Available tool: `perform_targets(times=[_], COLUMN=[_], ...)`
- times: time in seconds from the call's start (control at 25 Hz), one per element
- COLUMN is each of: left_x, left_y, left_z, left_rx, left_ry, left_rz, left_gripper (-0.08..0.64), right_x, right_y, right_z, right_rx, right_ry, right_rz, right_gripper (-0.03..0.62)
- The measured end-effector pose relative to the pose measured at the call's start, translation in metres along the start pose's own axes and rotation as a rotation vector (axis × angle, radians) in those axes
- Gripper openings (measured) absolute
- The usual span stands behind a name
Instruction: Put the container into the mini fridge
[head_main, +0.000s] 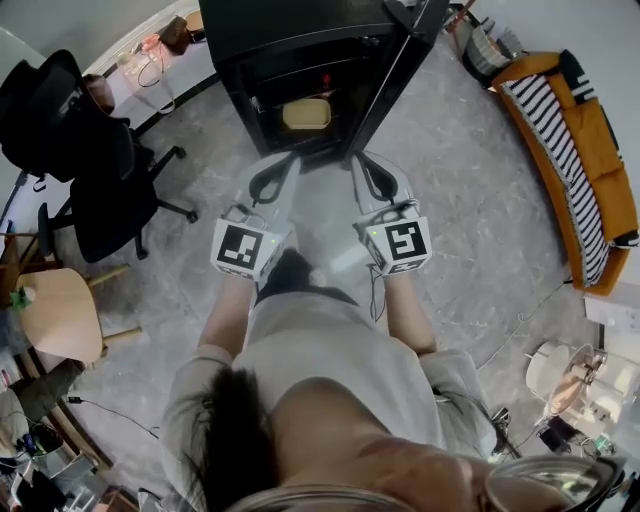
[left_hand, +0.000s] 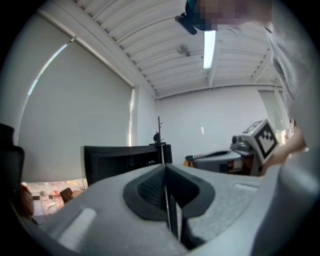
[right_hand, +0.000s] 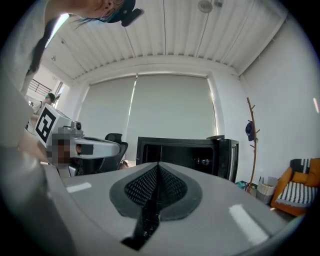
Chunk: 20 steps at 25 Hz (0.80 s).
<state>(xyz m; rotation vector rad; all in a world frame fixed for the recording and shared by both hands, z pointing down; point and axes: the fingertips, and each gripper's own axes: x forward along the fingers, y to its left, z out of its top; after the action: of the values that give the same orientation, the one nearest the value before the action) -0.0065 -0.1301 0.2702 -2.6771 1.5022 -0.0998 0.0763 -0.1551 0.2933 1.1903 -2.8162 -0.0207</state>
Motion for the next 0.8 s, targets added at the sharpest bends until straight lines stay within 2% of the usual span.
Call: perform_targets(times=[0.32, 0.8], left_x=[-0.027, -0.047], left_y=[-0.001, -0.019], left_z=[0.017, 0.028], left_rx=[-0.041, -0.031], left_ry=[-0.022, -0.042], left_rz=[0.078, 0.073], left_gripper=[0.002, 0.002], right_x=[-0.034, -0.055], right_y=[0.005, 0.025], right_z=[0.023, 0.027], right_rx=[0.014, 0.020], right_ry=[-0.054, -0.081], right_rz=[-0.024, -0.038], right_gripper=[-0.002, -0.002])
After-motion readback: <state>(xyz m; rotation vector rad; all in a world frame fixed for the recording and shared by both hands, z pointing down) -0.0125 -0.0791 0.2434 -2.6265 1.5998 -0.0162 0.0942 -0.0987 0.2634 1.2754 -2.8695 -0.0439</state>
